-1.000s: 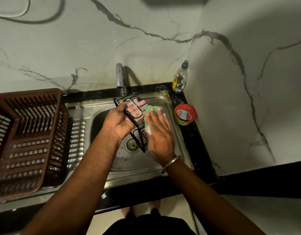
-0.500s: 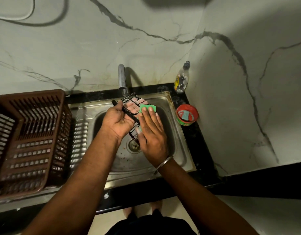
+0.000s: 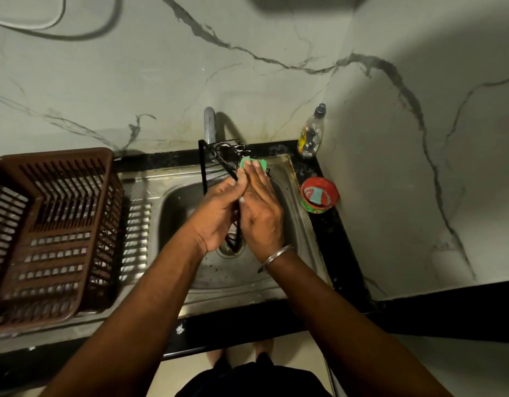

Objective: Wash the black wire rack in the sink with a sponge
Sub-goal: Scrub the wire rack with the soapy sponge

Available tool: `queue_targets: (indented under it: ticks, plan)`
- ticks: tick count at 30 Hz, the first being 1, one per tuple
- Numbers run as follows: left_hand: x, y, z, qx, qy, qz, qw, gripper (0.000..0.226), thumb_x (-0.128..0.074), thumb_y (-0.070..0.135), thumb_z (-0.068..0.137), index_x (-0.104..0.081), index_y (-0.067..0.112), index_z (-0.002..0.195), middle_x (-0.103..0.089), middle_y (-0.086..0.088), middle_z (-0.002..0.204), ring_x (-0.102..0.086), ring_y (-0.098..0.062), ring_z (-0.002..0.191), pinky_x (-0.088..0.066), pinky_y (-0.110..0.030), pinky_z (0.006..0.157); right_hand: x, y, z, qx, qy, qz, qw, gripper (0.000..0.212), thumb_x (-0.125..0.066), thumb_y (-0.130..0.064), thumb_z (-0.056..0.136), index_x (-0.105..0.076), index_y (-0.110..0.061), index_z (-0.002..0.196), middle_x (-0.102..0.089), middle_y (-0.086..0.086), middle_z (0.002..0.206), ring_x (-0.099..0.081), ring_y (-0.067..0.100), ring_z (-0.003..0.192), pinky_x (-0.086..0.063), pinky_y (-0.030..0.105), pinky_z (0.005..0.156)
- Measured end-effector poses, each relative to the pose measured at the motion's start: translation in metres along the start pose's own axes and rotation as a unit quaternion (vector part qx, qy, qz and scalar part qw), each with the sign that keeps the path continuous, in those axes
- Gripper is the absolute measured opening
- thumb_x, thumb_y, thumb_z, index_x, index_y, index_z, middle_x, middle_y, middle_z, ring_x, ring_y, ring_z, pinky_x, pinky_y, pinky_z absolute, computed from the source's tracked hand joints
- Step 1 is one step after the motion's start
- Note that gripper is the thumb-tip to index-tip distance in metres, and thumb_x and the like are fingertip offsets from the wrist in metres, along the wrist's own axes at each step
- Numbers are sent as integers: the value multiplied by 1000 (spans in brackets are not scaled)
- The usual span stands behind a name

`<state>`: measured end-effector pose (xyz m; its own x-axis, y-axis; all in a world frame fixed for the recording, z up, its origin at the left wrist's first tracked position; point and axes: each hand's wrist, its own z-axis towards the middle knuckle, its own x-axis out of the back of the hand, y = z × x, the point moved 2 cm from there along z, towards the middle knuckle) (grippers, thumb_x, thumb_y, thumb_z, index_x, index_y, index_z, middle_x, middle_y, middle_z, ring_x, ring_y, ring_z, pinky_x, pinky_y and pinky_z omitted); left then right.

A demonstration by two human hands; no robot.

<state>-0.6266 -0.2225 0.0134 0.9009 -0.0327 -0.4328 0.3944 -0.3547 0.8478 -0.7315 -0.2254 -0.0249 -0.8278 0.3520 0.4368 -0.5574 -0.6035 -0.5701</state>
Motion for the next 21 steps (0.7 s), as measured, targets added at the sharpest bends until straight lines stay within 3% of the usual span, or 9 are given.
queue_targets:
  ticks: [3,6,8,12,14,16,18,21]
  plan:
    - [0,-2,1,-13,8,-103,995,42,-53,31,107,-64,7,141,-70,-13,141,-65,-23,132,-51,-35,113,-3,-4,9,23,-19,0,1000,39,-50,-8,107,-57,4,143,-54,21,152,-44,32,149,-40,55,118]
    - [6,-5,6,-12,23,-127,992,60,-54,40,107,-53,2,153,-55,-23,155,-55,-35,141,-45,-54,118,11,14,17,38,-8,-30,999,37,-48,-8,107,-60,4,141,-55,20,151,-46,34,147,-36,50,123]
    - [7,-5,9,1,9,-122,992,62,-51,45,109,-50,6,156,-52,-25,156,-56,-38,137,-45,-60,113,18,18,14,16,5,-41,999,39,-47,0,105,-59,5,141,-54,20,151,-45,34,148,-29,42,127]
    - [7,-8,9,0,11,-186,983,66,-57,42,107,-46,1,157,-51,-26,158,-56,-35,143,-45,-46,120,12,12,2,77,-63,-28,995,36,-48,-2,108,-60,2,141,-53,19,152,-45,31,149,-40,52,120]
    - [5,-9,8,-9,3,-215,977,66,-59,36,106,-44,-1,158,-59,-23,150,-60,-32,138,-47,-42,119,12,13,7,42,-60,-18,997,39,-46,-1,106,-58,2,144,-52,18,154,-43,31,150,-40,55,119]
    - [6,-10,10,3,5,-237,972,57,-55,32,108,-48,-1,154,-63,-22,146,-62,-32,136,-48,-41,118,10,9,8,36,-70,-19,997,42,-51,1,103,-56,3,145,-51,20,155,-42,32,151,-38,56,120]
    - [7,-10,10,20,8,-259,966,61,-57,31,106,-43,0,158,-52,-25,157,-50,-34,148,-41,-44,123,8,7,6,65,-89,-38,993,41,-51,-4,105,-56,4,145,-52,20,154,-44,32,149,-39,55,120]
    - [8,-13,12,10,-4,-265,964,65,-58,27,106,-37,4,163,-49,-22,161,-50,-32,149,-42,-47,123,11,10,13,12,-80,-44,996,43,-49,-6,105,-54,2,147,-50,18,156,-42,30,151,-38,52,121]
